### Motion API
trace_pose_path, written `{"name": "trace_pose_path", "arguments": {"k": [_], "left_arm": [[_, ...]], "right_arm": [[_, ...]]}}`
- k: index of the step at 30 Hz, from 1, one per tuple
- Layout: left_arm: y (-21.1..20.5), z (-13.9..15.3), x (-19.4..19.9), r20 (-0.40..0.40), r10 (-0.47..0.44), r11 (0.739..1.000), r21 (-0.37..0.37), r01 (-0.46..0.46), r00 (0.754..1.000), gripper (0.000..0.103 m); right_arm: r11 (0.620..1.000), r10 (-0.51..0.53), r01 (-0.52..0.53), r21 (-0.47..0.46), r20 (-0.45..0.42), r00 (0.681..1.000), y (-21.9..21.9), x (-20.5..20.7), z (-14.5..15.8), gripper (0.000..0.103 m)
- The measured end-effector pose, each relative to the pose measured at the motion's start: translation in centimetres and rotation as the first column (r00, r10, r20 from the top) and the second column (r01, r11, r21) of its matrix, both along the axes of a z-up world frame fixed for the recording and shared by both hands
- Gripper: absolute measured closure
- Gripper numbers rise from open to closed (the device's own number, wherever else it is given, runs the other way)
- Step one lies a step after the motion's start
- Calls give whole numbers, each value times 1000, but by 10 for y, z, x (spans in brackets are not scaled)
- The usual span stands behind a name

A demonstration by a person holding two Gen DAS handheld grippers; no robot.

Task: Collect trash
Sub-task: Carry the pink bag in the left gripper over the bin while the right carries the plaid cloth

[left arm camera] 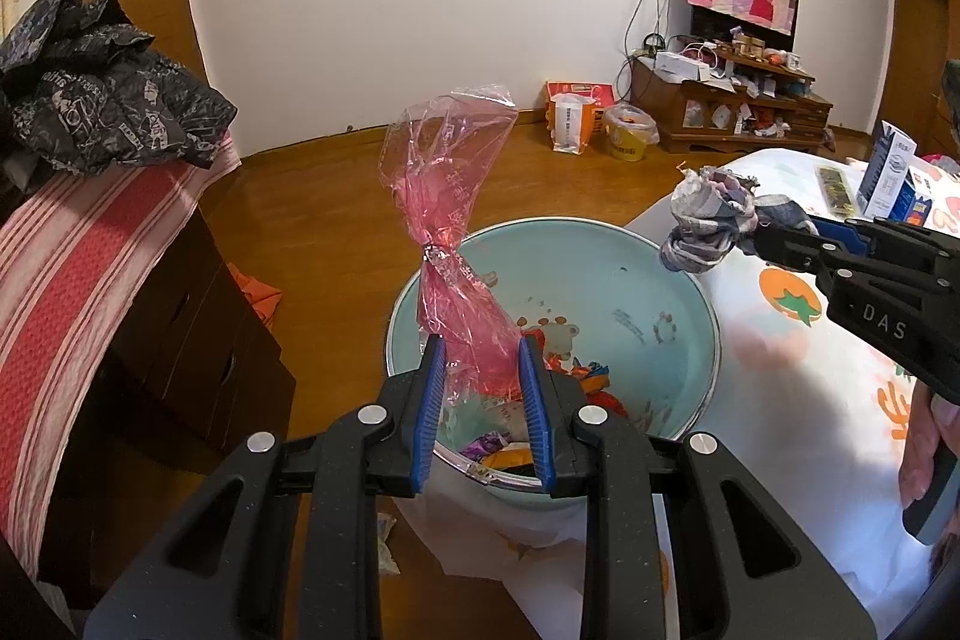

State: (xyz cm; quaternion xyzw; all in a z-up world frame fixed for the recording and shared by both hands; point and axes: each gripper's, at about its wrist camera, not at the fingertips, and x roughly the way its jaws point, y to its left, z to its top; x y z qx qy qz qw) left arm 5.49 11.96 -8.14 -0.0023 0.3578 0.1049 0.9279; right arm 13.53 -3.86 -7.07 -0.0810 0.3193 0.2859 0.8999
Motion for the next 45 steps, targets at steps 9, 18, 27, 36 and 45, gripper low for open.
{"name": "trace_pose_path", "arguments": {"k": [9,18,27,36,45], "left_arm": [[1,1,-1,0,5,1000,2,-5,1000,78],[4,0,-3,-9,17,1000,2,-17,1000,78],[11,-1,-2,-10,33,999,-1,-33,999,77],[13,-2,-1,-16,38,999,-6,-38,999,77],[16,-4,0,-21,38,999,-12,-38,999,77]], "right_arm": [[1000,9,-9,-2,0,1000,0,0,0,82],[1000,13,-13,-5,-1,1000,2,1,-1,82],[1000,27,-27,-13,2,1000,10,1,-5,82],[999,37,-37,-18,0,999,14,2,-6,82],[999,44,-43,-27,0,999,20,1,-10,82]]}}
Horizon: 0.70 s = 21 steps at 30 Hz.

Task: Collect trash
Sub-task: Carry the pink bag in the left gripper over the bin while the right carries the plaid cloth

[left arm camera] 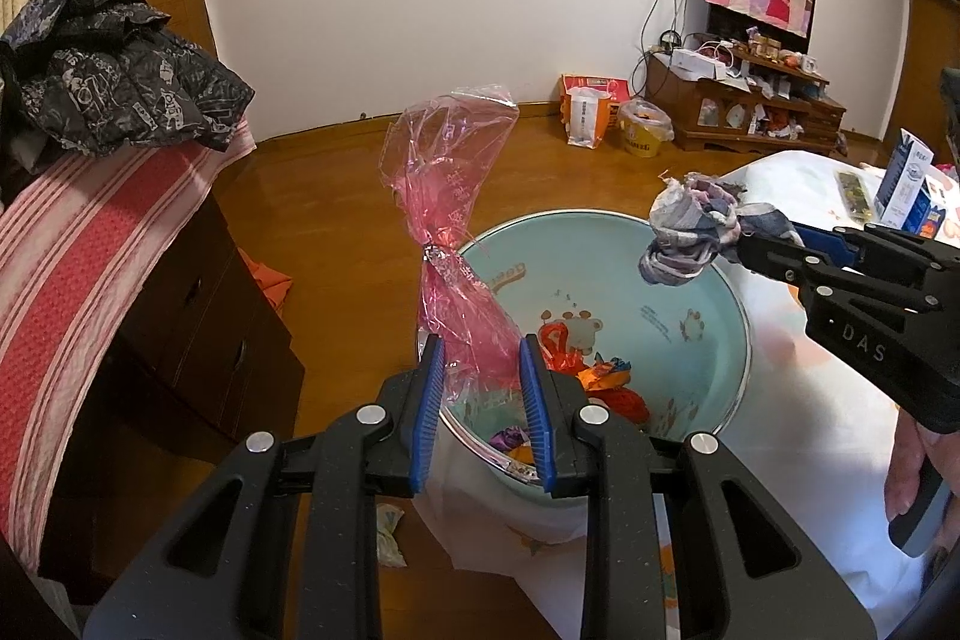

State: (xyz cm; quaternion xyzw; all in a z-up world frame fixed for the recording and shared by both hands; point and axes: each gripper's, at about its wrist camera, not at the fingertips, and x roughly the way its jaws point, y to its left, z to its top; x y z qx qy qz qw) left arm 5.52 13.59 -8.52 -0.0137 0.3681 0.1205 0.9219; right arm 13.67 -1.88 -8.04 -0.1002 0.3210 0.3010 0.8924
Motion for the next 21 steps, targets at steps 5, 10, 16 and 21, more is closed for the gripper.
{"name": "trace_pose_path", "arguments": {"k": [5,10,16,21], "left_arm": [[2,-1,1,-1,2,1000,-1,-2,1000,77],[1,-2,2,-5,-2,1000,-1,2,1000,77],[2,-3,1,-5,-1,1000,-3,1,1000,77],[3,-1,1,-2,0,1000,-4,0,1000,77]], "right_arm": [[1000,2,-2,5,6,1000,0,-1,0,82],[1000,6,-6,9,11,1000,-1,-2,2,82],[1000,5,-6,10,9,1000,-1,-2,2,82],[1000,7,-8,14,11,1000,-3,-4,3,82]]}}
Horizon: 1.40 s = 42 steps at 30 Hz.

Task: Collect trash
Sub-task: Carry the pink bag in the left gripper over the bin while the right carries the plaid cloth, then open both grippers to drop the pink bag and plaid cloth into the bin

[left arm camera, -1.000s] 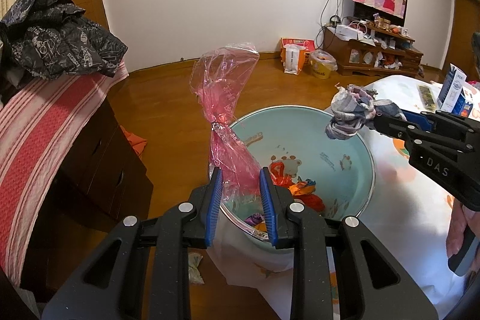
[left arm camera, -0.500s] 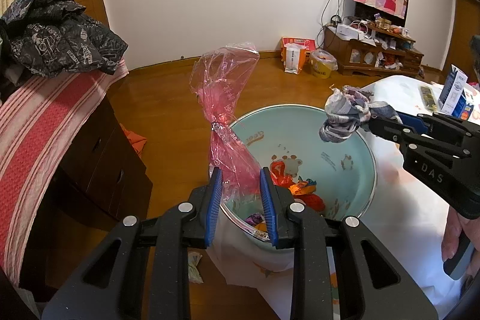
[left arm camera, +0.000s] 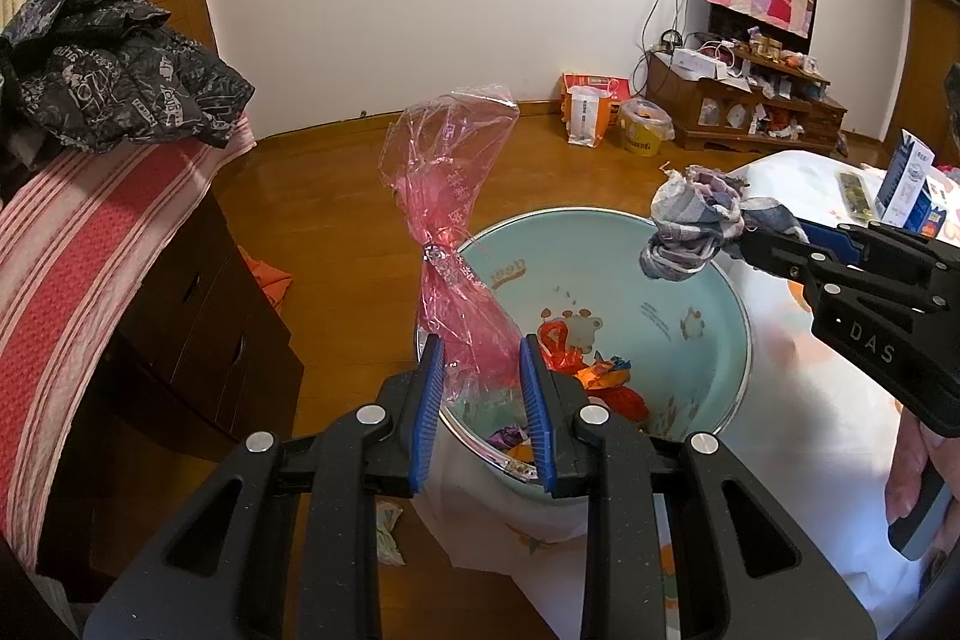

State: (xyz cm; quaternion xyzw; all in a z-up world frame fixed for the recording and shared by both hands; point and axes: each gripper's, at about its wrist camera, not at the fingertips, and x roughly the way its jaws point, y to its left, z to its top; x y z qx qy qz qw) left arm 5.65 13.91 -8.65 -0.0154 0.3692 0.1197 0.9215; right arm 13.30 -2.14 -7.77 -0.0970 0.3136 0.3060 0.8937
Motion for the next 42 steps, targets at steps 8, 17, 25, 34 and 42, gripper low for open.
{"name": "trace_pose_path", "arguments": {"k": [8,17,25,34,42], "left_arm": [[0,3,-1,8,-2,1000,-5,2,1000,77],[0,4,-1,9,-3,1000,-6,4,1000,77],[-6,3,-1,16,-18,1000,-19,19,1000,51],[-21,26,-15,75,-55,998,-33,58,996,38],[-38,60,-35,166,-86,996,-14,89,982,28]], "right_arm": [[1000,3,-3,0,7,1000,2,-2,4,82],[1000,5,-5,-1,9,1000,3,-2,5,82],[999,-6,5,31,5,1000,-4,-2,6,61],[987,-96,91,129,31,995,-51,-18,33,48],[975,-172,155,161,93,981,-88,-53,58,47]]}}
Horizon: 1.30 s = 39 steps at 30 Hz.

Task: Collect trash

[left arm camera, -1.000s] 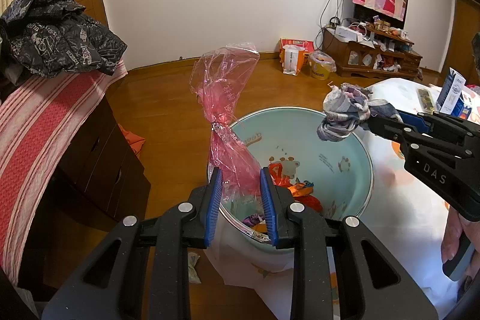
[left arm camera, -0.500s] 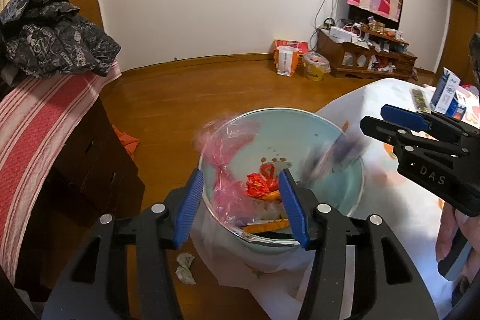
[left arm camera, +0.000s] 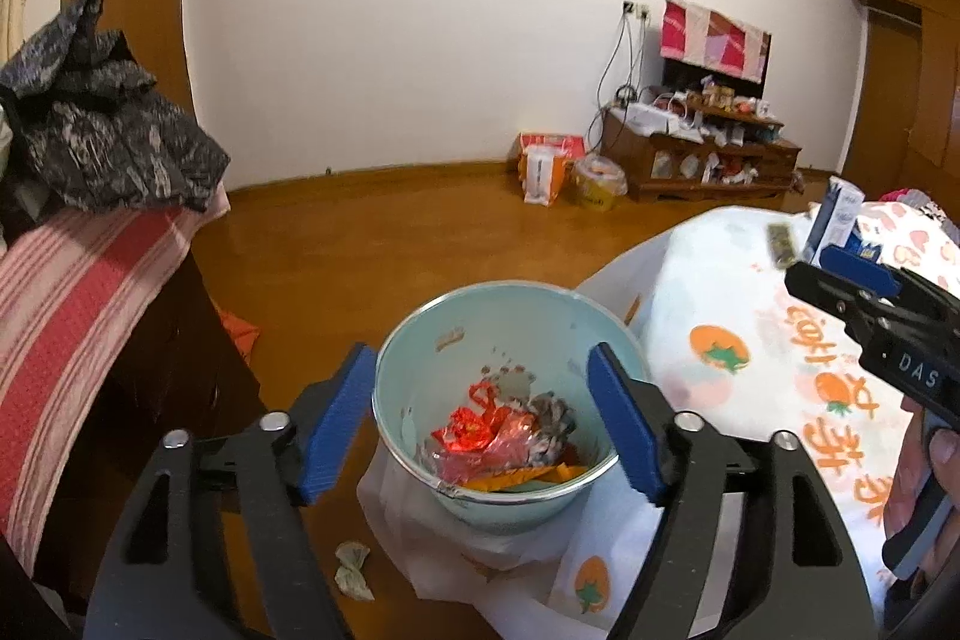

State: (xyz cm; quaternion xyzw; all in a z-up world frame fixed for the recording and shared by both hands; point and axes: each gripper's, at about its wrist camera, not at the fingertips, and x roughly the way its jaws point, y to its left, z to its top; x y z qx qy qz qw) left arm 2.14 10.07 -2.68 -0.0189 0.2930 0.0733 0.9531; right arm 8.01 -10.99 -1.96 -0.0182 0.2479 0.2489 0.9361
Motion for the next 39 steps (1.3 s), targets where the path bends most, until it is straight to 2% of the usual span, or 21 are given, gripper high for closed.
{"name": "trace_pose_path", "arguments": {"k": [3,7,10,39], "left_arm": [[-6,11,-7,37,-8,1000,17,7,999,25],[-11,20,-15,71,-13,1000,26,12,997,14],[-14,24,-18,84,-20,999,27,18,996,11],[-10,23,-18,79,-4,1000,27,2,997,8]], "right_arm": [[1000,-25,25,1,31,999,-8,-10,8,46],[999,-45,45,9,59,997,-19,-20,15,44],[999,-53,52,14,70,996,-23,-24,18,43],[998,-65,64,15,77,995,-31,-33,19,41]]}}
